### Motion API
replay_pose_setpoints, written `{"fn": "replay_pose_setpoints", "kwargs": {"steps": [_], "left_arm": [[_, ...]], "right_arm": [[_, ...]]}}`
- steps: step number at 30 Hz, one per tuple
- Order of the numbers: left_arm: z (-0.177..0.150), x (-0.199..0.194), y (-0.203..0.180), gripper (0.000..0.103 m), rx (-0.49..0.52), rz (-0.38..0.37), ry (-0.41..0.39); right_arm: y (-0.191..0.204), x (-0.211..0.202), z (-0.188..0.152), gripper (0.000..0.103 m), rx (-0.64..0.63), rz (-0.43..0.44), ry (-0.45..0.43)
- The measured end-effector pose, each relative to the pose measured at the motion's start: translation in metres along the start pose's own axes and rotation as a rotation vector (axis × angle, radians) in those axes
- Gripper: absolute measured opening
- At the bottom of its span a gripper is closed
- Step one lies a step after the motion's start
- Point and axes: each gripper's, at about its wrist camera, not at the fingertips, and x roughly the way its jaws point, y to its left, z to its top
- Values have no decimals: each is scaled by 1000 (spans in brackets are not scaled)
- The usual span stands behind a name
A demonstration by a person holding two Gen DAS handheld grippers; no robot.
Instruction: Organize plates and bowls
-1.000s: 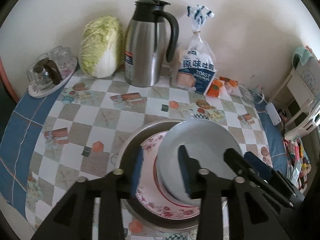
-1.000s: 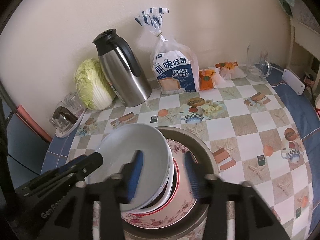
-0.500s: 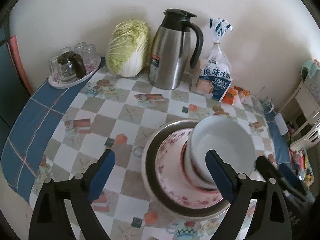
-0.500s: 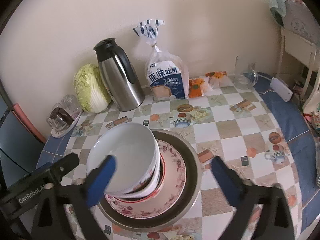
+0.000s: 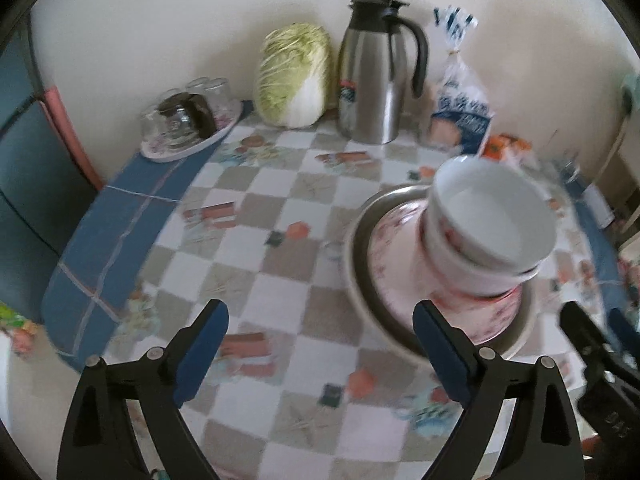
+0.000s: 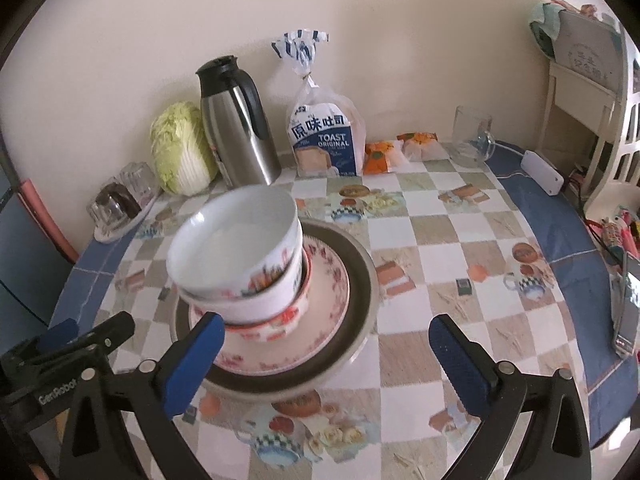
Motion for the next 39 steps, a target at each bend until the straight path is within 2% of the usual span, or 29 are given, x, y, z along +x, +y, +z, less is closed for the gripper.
{"fn": "replay_pose_setpoints", "kwargs": {"steps": [2, 6, 10, 16, 39], "left_arm": [[-6, 1, 2, 94, 6, 18, 10], [-17, 9, 8, 94, -9, -27, 66], [-24, 16, 7, 94, 0, -1, 99], [-26, 18, 8, 94, 2, -1, 120], [-28, 24, 5, 94, 42, 54, 91]], "right_arm": [[-1, -1, -7, 103, -5, -6, 8], [-1, 1, -19, 103, 2, -5, 34], [4, 9, -28, 103, -22, -8, 74], [8, 16, -32, 103, -41, -14, 96], [-2, 21, -32, 103, -16, -27, 124]]}}
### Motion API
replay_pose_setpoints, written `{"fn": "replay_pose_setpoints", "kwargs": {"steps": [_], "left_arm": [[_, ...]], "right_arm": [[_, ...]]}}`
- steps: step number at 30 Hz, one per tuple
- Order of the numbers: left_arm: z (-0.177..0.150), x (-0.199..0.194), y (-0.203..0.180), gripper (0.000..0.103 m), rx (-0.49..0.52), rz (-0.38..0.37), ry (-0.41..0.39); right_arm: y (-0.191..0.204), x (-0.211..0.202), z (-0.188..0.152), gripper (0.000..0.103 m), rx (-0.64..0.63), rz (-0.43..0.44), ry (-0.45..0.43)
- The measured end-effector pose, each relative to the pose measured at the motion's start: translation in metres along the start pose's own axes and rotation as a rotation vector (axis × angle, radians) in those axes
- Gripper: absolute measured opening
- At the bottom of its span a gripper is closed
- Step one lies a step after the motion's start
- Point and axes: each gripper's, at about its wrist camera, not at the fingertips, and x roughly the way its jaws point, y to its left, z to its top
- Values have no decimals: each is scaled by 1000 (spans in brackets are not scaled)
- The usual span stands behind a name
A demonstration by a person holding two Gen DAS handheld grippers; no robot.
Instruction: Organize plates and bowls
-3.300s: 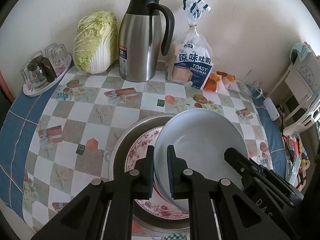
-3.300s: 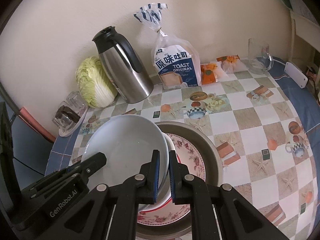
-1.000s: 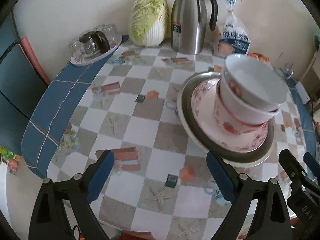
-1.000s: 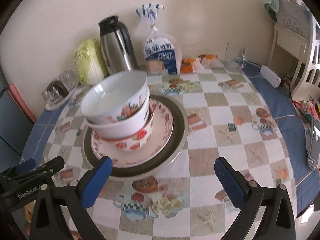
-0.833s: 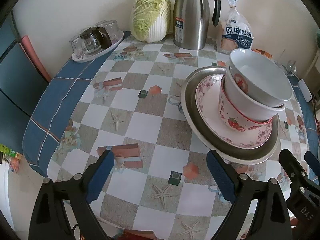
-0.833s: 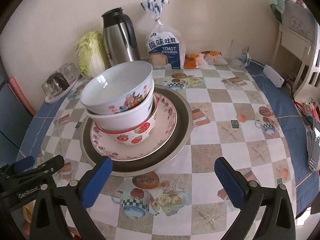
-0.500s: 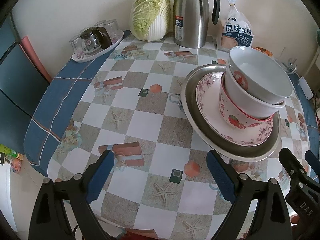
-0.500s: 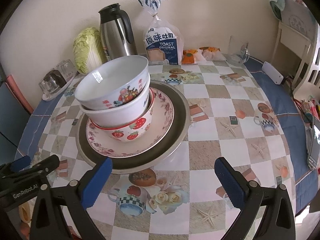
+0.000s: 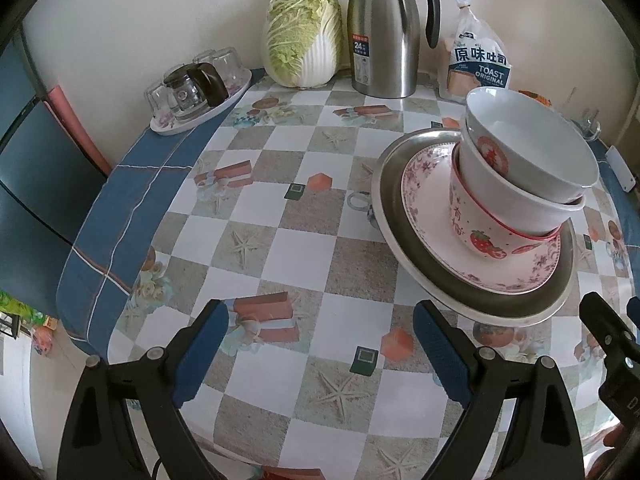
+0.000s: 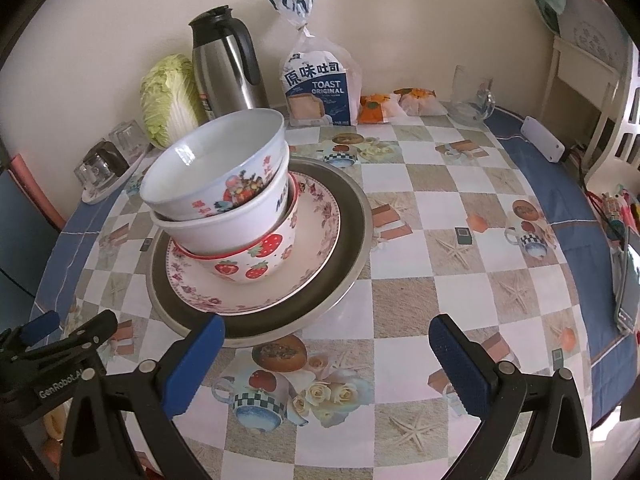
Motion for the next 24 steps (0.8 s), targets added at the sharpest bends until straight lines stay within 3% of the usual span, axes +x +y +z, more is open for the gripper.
{"fn": "replay_pose_setpoints", "kwargs": {"steps": [24], "left_arm": [[1, 9, -4, 94, 14, 2, 13]], "right_arm": [[-7, 5, 0, 103, 11, -6, 20]]}}
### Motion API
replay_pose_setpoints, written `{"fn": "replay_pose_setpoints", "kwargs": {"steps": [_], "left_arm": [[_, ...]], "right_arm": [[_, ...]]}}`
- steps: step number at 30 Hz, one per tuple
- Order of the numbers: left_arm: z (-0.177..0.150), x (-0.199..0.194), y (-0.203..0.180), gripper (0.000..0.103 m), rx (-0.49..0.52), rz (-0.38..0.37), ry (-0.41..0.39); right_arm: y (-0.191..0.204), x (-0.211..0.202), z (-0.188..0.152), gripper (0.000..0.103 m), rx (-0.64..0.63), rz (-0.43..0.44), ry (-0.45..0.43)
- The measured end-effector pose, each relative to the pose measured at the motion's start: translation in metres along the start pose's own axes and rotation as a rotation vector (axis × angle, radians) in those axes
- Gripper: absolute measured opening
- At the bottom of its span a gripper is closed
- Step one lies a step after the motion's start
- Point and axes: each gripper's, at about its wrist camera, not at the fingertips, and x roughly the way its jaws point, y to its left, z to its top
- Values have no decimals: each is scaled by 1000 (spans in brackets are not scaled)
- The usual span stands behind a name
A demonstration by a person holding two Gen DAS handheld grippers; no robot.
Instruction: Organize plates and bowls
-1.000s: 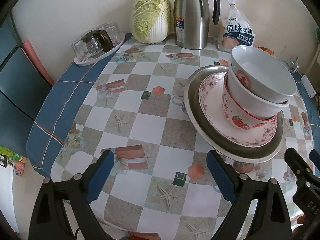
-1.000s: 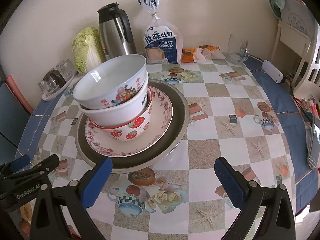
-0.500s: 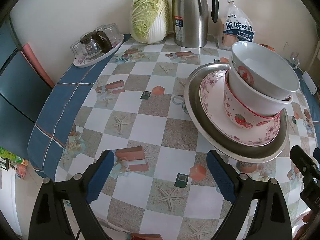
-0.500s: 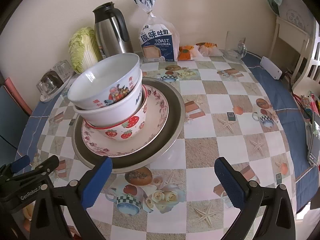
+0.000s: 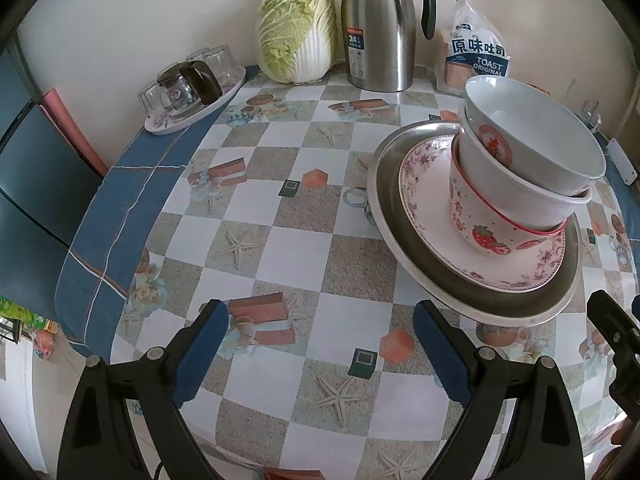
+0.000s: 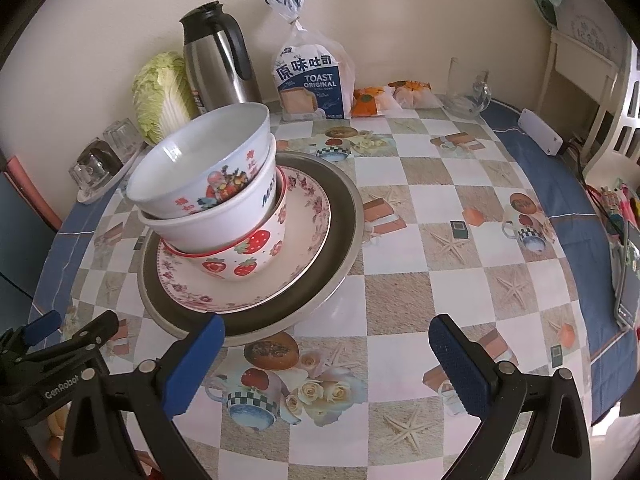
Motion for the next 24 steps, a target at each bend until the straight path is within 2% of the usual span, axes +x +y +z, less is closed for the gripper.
{"fn": "replay_pose_setpoints", "kwargs": {"steps": [24], "left_arm": [[0, -5, 1, 94, -4, -5, -1]], "right_arm": [[0, 2, -1, 103, -2, -2, 12]]}}
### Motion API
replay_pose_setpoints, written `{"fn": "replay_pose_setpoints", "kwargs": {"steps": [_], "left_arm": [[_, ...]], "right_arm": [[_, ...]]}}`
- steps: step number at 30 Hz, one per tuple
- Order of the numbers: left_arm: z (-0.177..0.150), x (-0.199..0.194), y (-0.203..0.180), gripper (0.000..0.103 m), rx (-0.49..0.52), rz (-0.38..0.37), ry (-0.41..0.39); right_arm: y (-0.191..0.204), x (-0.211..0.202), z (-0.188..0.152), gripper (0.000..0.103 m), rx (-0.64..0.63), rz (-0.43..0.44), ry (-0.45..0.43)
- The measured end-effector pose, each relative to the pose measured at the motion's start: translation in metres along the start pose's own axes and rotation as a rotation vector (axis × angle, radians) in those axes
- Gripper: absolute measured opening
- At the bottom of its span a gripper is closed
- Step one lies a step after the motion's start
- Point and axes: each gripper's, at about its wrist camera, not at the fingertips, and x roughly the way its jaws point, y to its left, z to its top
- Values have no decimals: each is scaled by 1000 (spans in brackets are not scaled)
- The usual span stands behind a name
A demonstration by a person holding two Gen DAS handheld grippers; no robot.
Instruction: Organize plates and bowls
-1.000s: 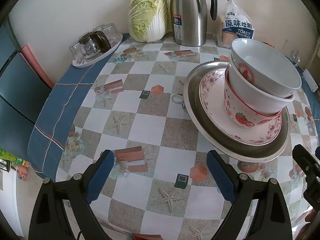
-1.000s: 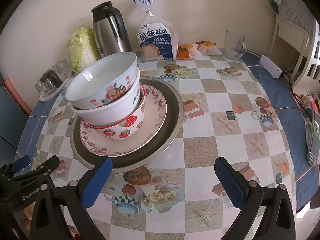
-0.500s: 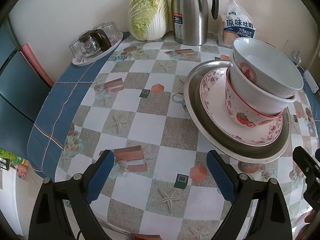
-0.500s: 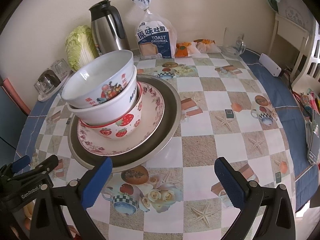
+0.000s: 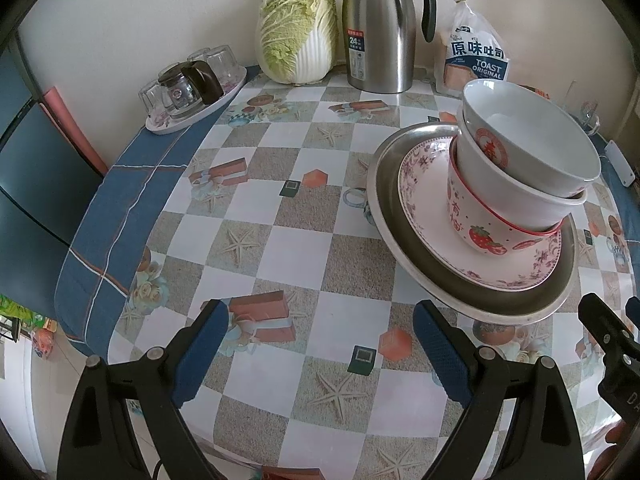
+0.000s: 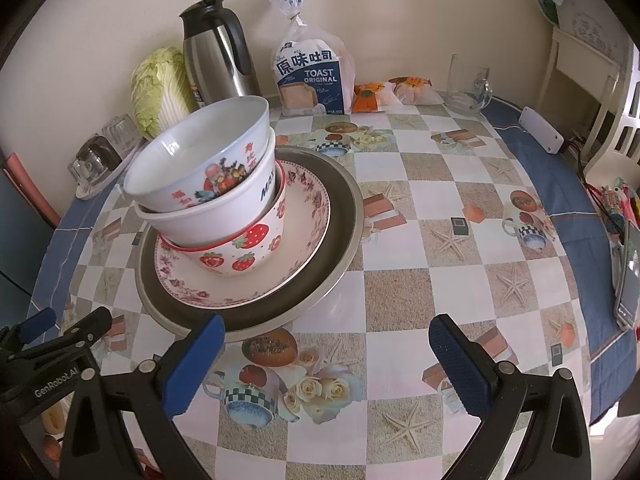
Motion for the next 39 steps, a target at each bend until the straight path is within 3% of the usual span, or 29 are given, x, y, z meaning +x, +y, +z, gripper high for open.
{"fn": "replay_pose_setpoints", "kwargs": {"steps": [39], "left_arm": [[0, -4, -3, 94, 3, -2, -17]], "right_arm": [[0, 2, -2, 103, -4, -1, 4]]}}
